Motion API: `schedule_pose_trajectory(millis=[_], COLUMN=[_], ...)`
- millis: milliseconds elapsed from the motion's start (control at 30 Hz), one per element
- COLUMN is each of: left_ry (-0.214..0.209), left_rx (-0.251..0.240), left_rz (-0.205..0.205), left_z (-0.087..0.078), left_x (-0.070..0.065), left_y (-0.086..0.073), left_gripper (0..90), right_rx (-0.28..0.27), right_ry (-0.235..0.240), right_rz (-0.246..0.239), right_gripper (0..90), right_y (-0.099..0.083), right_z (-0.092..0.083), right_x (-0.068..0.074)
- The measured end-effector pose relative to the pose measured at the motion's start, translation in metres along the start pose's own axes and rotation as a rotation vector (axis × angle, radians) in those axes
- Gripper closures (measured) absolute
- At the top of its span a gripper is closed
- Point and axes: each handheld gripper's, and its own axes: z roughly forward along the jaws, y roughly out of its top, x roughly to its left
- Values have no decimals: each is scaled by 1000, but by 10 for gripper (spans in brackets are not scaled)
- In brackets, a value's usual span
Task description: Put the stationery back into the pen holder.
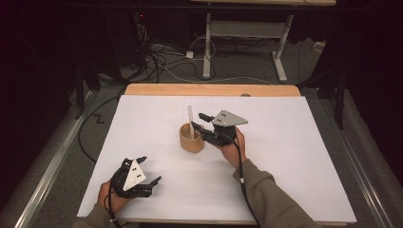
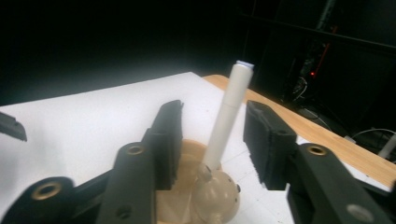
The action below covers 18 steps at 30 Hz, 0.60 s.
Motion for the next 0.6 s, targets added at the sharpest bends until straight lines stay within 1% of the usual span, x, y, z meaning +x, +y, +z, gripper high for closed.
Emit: schedule_pose_trajectory(millis=[133, 200, 267, 300, 333, 400, 500, 533, 600], left_ry=[1, 2, 3, 3, 3, 2, 3, 2, 2], left_rx=[3, 8, 9, 8, 8, 10, 11, 11, 12], left_rz=[2, 2, 3, 3, 3, 3, 5, 4, 5], left_z=[0, 1, 1, 1, 1, 1, 1, 1, 1], left_x=[0, 0, 0, 0, 0, 0, -1, -1, -1], left_y=[0, 0, 0, 0, 0, 0, 0, 0, 0], left_gripper=[172, 172, 172, 172, 172, 172, 172, 172, 172], right_rx=[-2, 3, 1, -5, -5, -10, -8, -5, -1], right_ry=[-7, -19, -21, -41, -41, -57, -72, -75, -77], right_rz=[-4, -4, -6, -8, -8, -15, -31, -55, -62], right_gripper=[519, 499, 496, 466, 466, 459, 447, 436, 426], right_y=[1, 1, 1, 0, 0, 0, 0, 0, 0], right_z=[-3, -4, -6, -8, -8, -10, -13, -15, -17], right_x=[0, 0, -1, 0, 0, 0, 0, 0, 0])
